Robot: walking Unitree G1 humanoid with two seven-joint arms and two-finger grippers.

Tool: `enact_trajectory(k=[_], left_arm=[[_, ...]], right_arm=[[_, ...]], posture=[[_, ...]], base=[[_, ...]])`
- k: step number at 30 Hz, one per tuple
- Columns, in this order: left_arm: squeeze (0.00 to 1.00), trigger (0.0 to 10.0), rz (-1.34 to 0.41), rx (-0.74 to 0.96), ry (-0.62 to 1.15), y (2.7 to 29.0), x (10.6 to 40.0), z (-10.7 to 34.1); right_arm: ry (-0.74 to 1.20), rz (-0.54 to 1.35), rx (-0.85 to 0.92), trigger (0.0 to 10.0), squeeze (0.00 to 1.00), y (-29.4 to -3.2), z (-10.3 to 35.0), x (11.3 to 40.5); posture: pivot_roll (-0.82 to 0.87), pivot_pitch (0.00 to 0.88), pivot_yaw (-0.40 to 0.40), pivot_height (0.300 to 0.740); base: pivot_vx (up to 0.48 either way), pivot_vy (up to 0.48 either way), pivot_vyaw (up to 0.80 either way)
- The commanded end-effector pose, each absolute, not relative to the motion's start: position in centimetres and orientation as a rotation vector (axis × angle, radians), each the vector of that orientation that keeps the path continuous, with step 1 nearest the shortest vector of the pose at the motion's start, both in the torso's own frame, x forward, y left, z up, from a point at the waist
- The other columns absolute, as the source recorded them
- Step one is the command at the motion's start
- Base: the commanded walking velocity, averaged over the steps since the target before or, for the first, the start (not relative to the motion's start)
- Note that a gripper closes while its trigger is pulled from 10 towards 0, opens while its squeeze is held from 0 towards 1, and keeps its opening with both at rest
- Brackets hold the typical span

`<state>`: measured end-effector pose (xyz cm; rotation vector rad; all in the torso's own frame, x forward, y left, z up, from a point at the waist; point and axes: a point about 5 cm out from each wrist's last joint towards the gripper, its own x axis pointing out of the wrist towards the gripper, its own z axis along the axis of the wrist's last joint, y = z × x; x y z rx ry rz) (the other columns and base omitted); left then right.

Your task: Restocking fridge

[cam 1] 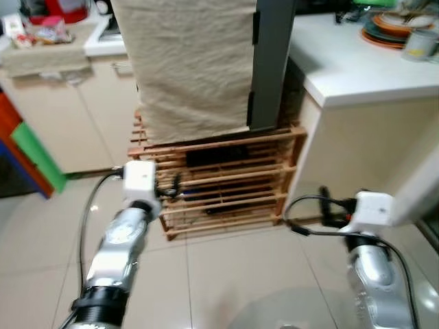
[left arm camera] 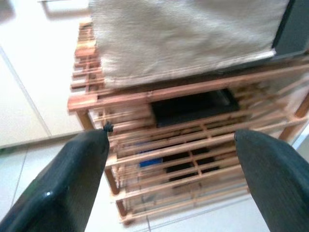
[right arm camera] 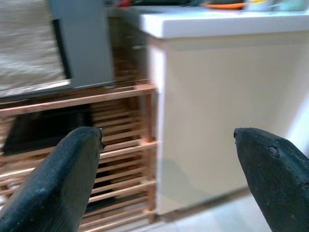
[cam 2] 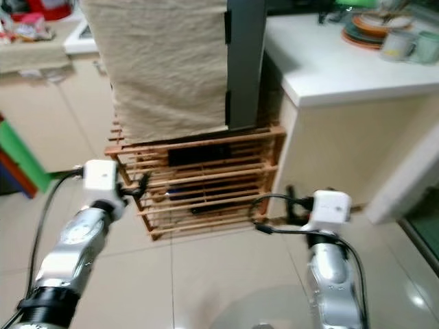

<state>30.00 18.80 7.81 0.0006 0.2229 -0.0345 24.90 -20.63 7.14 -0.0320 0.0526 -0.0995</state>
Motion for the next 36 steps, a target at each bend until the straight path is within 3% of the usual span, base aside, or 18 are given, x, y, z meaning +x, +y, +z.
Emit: enact_trajectory(k=[1,6,10,21,36], left_arm=[[0.0,10.0,-0.069,0.007,0.202,17.4,30.6,8.3],[0.0,10.0,-0.073,0.035,0.193,17.3,30.9,8.3],[0.0,10.0,-0.084,0.112,0.162,16.9,31.2,8.5],[0.0,10.0,-0.104,0.073,0.156,16.5,31.5,8.6],[0.0,10.0,-0.135,0.063,0.15,16.2,31.5,8.5]], right_arm=[[0.057,-0.121,-0.043,10.0,0.0,-21.3,7.1,24.8],[0.058,-0.119,-0.038,10.0,0.0,-21.2,6.9,24.7],[0.065,-0.099,-0.051,10.0,0.0,-20.9,6.6,24.5],[0.059,-0.085,-0.058,10.0,0.0,-20.7,6.6,24.4],[0.054,-0.103,-0.057,10.0,0.0,-20.7,6.6,24.5]], posture=[[-0.12,0.0,0.073,0.74],[-0.12,0.0,0.076,0.74],[-0.12,0.0,0.077,0.74],[-0.12,0.0,0.077,0.74],[-0.12,0.0,0.08,0.74]], base=[[0.0,0.48,-0.79],[0.0,0.48,-0.79],[0.0,0.12,0.0],[0.126,0.305,0.0],[0.0,0.462,-0.78]])
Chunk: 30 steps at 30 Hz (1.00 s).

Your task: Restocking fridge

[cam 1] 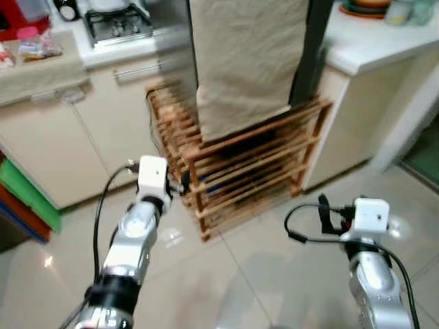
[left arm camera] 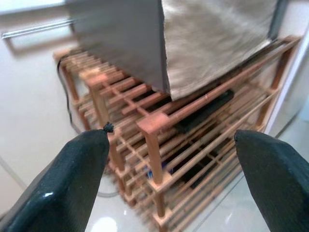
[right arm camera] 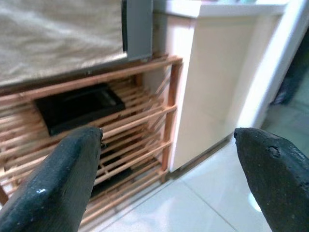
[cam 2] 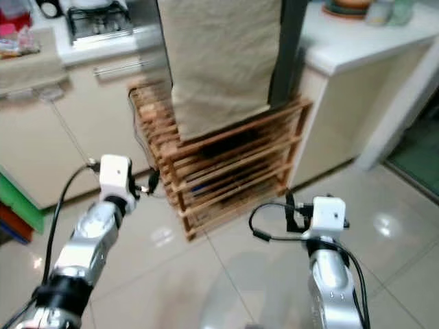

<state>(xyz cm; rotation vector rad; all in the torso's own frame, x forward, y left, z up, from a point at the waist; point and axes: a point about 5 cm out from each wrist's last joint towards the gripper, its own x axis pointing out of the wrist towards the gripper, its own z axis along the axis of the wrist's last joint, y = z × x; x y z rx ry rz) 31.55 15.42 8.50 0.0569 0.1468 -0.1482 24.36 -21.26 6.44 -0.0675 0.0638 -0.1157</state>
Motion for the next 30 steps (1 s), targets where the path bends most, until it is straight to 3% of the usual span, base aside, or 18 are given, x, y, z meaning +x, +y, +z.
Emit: enact_trajectory(k=[1,12,24,30], left_arm=[[0.0,10.0,-0.145,0.061,0.144,16.1,31.5,8.6],[0.0,10.0,-0.237,-0.003,-0.117,14.6,31.4,12.4],[0.0,10.0,-0.253,0.028,-0.128,13.9,31.5,13.5],[0.0,10.0,-0.274,0.102,-0.163,12.8,32.0,14.9]], right_arm=[[0.053,-0.104,-0.057,10.0,0.0,-20.8,6.6,24.5],[-0.119,-0.138,-0.117,10.0,0.0,-21.2,10.3,25.6],[-0.181,-0.111,-0.089,10.0,0.0,-19.9,12.3,26.5],[-0.208,-0.125,-0.037,10.0,0.0,-19.3,13.8,27.1]], posture=[[-0.12,0.0,0.08,0.74],[-0.11,0.0,0.07,0.74],[-0.1,0.0,0.062,0.74],[-0.11,0.0,0.065,0.74]], base=[[0.0,0.442,-0.8],[0.0,0.441,-0.79],[0.04,0.428,-0.77],[0.0,0.0,0.0]])
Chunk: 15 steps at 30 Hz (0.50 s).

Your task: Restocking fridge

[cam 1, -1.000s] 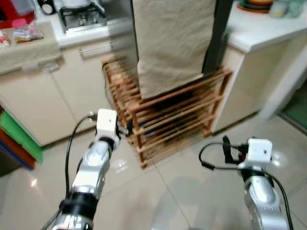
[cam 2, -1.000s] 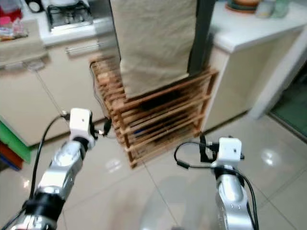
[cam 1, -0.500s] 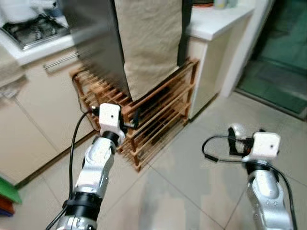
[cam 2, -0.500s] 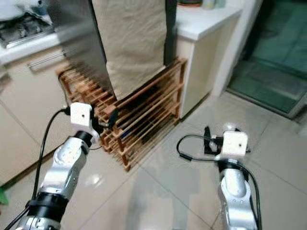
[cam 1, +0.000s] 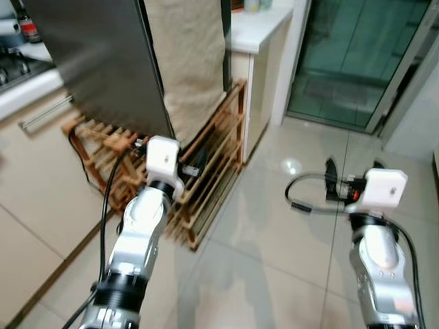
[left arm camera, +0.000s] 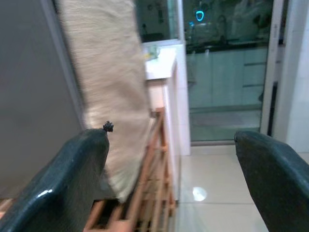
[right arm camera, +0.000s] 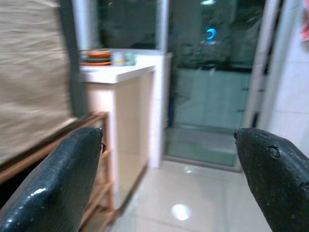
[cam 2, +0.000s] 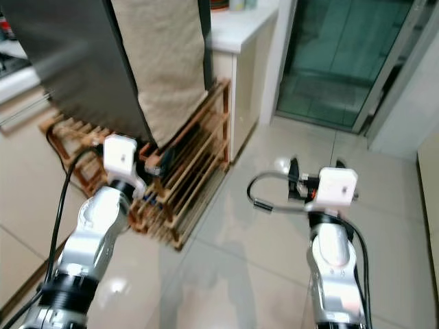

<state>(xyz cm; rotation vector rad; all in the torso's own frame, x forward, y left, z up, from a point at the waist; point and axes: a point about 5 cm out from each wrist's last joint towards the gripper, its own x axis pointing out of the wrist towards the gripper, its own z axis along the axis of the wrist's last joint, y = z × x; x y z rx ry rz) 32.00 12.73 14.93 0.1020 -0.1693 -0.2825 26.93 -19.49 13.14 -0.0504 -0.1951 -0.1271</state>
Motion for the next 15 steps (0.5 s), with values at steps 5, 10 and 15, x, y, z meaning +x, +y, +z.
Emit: enact_trajectory(k=[5,10,15], left_arm=[[0.0,10.0,-0.259,0.043,-0.169,12.93,32.11,15.22],[0.0,10.0,-0.19,-0.009,-0.152,13.26,32.19,15.5],[0.0,10.0,-0.209,0.009,-0.14,12.89,32.29,15.42]], right_arm=[[-0.219,-0.112,-0.048,10.0,0.0,-18.98,14.11,27.18],[-0.185,-0.103,-0.047,10.0,0.0,-18.93,13.68,27.09],[-0.179,-0.093,-0.051,10.0,0.0,-18.88,13.65,27.23]], posture=[[-0.11,0.0,0.065,0.74],[-0.11,0.0,0.06,0.74],[-0.11,0.0,0.059,0.74]], base=[[0.378,0.0,0.0],[0.48,0.0,0.0],[0.48,0.0,0.0]])
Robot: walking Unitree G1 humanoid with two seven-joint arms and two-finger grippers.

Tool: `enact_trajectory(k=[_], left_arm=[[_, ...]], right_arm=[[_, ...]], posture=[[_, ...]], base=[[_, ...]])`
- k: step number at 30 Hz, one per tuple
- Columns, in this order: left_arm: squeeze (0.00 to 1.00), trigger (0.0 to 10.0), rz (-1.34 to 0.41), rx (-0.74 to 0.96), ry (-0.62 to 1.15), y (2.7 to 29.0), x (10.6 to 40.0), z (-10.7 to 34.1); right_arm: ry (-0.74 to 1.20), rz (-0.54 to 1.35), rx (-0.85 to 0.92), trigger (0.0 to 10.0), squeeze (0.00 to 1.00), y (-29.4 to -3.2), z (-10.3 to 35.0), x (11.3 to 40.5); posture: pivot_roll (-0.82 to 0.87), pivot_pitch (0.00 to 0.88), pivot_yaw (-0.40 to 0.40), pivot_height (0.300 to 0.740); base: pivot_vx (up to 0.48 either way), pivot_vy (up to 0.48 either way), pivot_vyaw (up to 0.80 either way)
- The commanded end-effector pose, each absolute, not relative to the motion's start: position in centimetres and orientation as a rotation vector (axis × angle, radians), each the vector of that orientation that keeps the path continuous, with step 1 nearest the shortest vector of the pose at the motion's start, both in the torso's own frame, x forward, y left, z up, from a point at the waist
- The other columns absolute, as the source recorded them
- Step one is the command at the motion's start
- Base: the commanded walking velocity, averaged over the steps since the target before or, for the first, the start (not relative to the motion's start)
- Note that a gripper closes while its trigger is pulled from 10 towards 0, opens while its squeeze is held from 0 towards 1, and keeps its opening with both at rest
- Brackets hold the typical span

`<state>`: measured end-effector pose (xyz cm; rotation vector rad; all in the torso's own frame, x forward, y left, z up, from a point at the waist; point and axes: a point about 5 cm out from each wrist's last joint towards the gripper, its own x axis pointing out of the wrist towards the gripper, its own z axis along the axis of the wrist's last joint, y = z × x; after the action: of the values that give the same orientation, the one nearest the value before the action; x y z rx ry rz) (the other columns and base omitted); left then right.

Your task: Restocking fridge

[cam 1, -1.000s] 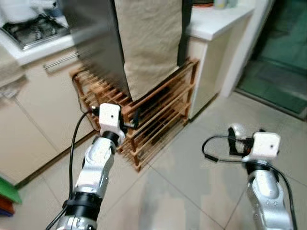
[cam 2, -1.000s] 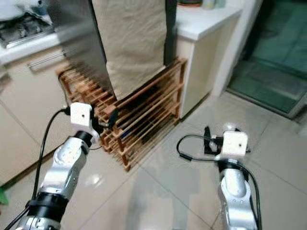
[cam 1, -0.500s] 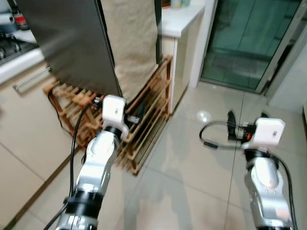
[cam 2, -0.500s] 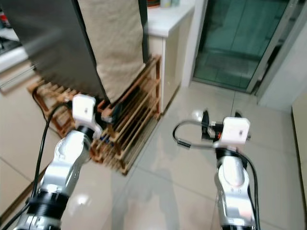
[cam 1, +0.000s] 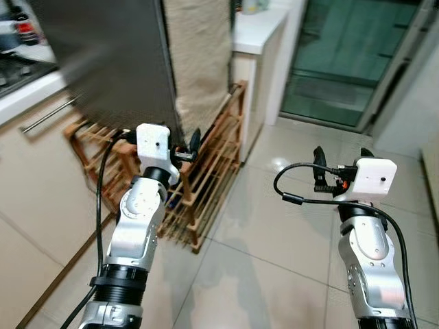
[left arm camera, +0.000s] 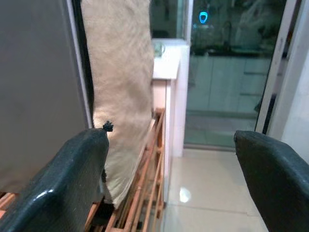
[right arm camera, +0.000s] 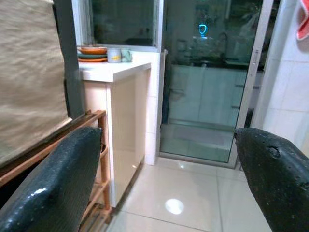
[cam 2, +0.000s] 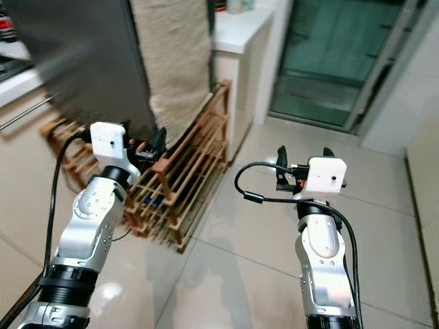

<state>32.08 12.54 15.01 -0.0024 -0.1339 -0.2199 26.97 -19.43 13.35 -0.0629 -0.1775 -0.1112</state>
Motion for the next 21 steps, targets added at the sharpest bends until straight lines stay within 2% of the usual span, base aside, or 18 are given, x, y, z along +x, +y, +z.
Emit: enact_trajectory(k=[1,7,10,18,21], left_arm=[[0.0,10.0,-0.209,0.007,-0.137,12.86,32.3,15.4],[0.0,10.0,-0.193,-0.017,-0.126,13.0,32.37,15.36],[0.0,10.0,-0.189,-0.026,-0.126,13.04,32.36,15.41],[0.0,10.0,-0.132,-0.021,-0.136,13.68,32.36,15.52],[0.0,10.0,-0.134,-0.027,-0.131,13.68,32.43,15.48]], right_arm=[[-0.179,-0.092,-0.052,10.0,0.0,-18.86,13.64,27.25],[-0.17,-0.085,-0.053,10.0,0.0,-18.75,13.42,27.25],[-0.166,-0.084,-0.054,10.0,0.0,-18.8,13.35,27.23],[-0.155,-0.073,-0.055,10.0,0.0,-18.76,13.11,27.17],[-0.15,-0.069,-0.058,10.0,0.0,-18.75,12.99,27.13]], posture=[[-0.11,0.0,0.059,0.74],[-0.11,0.0,0.059,0.74],[-0.11,0.0,0.06,0.74],[-0.12,0.0,0.06,0.74],[-0.12,0.0,0.06,0.74]], base=[[0.48,0.0,0.0],[0.463,0.0,0.0],[0.339,0.338,0.0],[0.0,0.479,0.0],[0.0,0.0,0.0]])
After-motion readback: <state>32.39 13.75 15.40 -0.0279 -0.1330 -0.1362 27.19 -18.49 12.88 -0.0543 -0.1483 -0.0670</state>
